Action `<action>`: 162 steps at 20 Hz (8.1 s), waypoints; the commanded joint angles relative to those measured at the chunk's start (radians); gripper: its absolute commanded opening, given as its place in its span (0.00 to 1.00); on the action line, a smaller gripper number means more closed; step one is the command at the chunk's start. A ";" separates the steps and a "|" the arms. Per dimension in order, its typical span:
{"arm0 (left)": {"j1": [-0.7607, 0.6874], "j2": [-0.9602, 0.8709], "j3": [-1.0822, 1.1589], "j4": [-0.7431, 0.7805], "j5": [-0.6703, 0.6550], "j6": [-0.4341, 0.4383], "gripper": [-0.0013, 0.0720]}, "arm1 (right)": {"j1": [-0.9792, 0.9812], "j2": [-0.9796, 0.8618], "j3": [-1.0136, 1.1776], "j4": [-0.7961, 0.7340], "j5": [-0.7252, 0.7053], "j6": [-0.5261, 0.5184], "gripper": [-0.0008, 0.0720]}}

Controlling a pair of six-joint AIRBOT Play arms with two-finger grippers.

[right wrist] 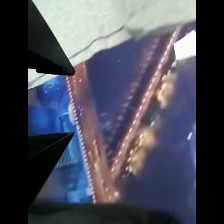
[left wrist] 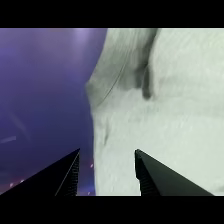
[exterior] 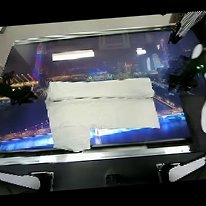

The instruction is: Fold the clothes and pants, and hang the long-sleeved shirts on hangers.

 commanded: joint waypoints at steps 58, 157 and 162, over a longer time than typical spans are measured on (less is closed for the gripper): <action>0.095 0.624 -1.157 -0.322 0.298 0.183 0.04 | -0.173 0.447 -1.088 0.587 -0.457 -0.373 0.06; -0.842 -0.285 0.050 -0.624 0.550 -0.169 0.04 | -0.057 0.286 -0.044 0.298 -0.059 0.071 0.06; -0.914 -0.355 0.103 -0.704 0.591 -0.185 0.04 | -0.056 0.328 -0.019 0.298 -0.049 0.089 0.06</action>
